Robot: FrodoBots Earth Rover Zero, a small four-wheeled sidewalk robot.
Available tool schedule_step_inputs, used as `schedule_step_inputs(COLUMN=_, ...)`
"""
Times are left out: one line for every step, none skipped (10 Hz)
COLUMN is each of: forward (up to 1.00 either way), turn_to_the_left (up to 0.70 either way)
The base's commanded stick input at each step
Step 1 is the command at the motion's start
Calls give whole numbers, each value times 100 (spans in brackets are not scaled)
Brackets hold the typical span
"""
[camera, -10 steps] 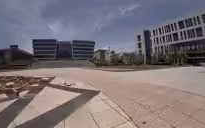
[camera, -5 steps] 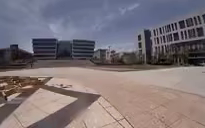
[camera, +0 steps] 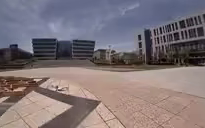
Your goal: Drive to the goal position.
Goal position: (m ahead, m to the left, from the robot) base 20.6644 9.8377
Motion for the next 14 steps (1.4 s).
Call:
schedule_step_inputs(forward=69, turn_to_the_left=0)
schedule_step_inputs(forward=69, turn_to_the_left=0)
schedule_step_inputs(forward=69, turn_to_the_left=0)
schedule_step_inputs(forward=69, turn_to_the_left=0)
schedule_step_inputs(forward=69, turn_to_the_left=0)
schedule_step_inputs(forward=69, turn_to_the_left=0)
schedule_step_inputs(forward=69, turn_to_the_left=0)
schedule_step_inputs(forward=69, turn_to_the_left=0)
schedule_step_inputs(forward=69, turn_to_the_left=0)
schedule_step_inputs(forward=69, turn_to_the_left=0)
schedule_step_inputs(forward=69, turn_to_the_left=0)
schedule_step_inputs(forward=69, turn_to_the_left=0)
schedule_step_inputs(forward=69, turn_to_the_left=0)
schedule_step_inputs(forward=69, turn_to_the_left=0)
